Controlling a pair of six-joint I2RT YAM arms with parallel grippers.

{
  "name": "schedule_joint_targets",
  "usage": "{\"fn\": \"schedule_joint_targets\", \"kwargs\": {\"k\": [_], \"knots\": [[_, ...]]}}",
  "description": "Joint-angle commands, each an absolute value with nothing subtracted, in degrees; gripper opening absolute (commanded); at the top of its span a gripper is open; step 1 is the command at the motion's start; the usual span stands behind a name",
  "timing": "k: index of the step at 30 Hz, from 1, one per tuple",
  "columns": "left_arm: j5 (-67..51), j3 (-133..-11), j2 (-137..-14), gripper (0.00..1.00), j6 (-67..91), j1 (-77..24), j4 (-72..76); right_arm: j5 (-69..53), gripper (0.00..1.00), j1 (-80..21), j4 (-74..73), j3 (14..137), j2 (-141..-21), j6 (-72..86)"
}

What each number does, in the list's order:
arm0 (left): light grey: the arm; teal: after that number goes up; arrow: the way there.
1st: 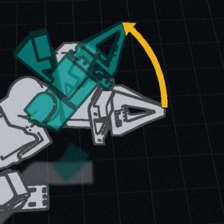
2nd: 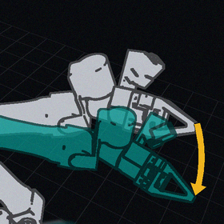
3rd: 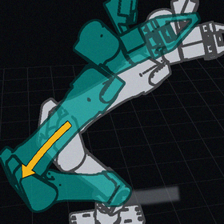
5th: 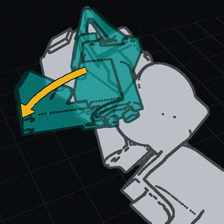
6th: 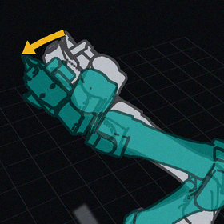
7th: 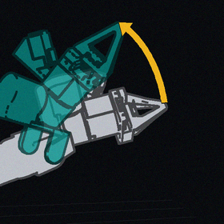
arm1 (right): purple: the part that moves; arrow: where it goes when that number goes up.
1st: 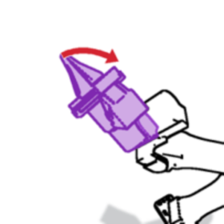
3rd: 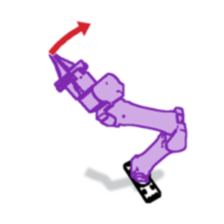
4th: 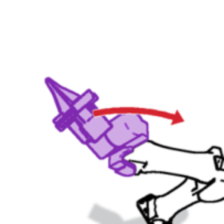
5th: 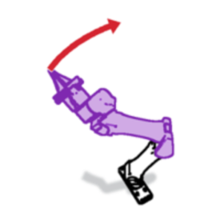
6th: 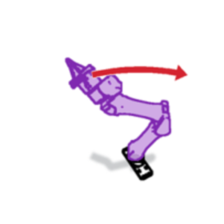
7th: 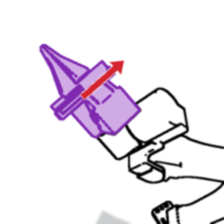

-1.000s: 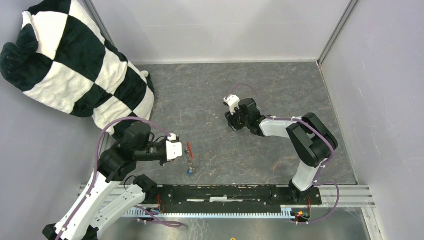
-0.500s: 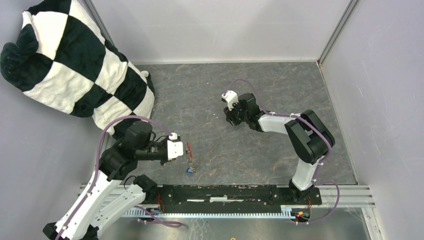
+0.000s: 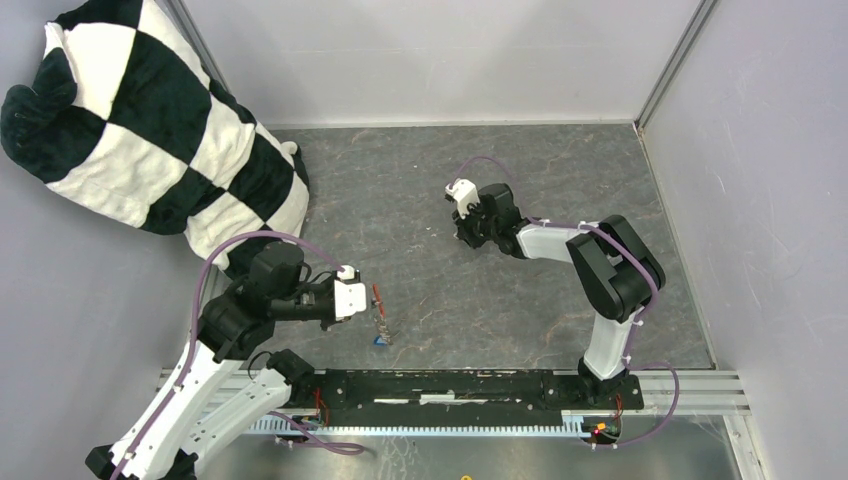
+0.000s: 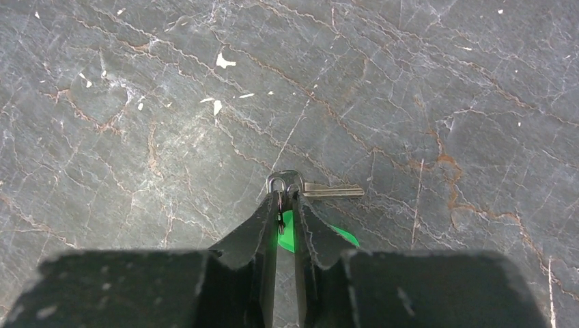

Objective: Put the keys on the keyring
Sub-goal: Pick up the key from the center of the board.

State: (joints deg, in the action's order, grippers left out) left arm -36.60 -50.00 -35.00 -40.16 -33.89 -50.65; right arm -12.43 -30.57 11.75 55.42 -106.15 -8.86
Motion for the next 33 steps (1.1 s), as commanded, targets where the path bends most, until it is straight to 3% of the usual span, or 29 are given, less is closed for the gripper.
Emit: {"fn": "schedule_joint_targets", "kwargs": {"k": [1, 7, 15, 21, 27, 33], "knots": [[-38.7, -52.5, -34.9, 0.02, -41.1, -34.0, -48.7, -14.4, 0.17, -30.1, 12.5, 56.5, -106.7, -9.2], [-38.9, -52.5, -35.1, 0.02, -41.2, -34.1, -48.7, -15.9, 0.00, -29.8, 12.7, 56.2, -106.4, -9.1], [-39.5, -51.8, -35.9, 0.02, -38.9, -34.0, -47.1, -21.1, 0.00, -29.8, 16.8, 49.7, -98.3, -5.9], [-40.5, -50.0, -36.9, 0.02, -34.8, -34.0, -43.3, -28.1, 0.00, -30.7, 22.1, 37.6, -83.3, -0.4], [-40.2, -48.0, -39.5, 0.02, -31.4, -34.1, -38.7, -28.9, 0.00, -38.6, 21.4, 31.1, -66.0, 5.6], [-39.6, -47.4, -42.5, 0.02, -29.4, -34.1, -35.9, -24.0, 0.00, -47.8, 23.6, 31.0, -57.6, 12.1]]}}
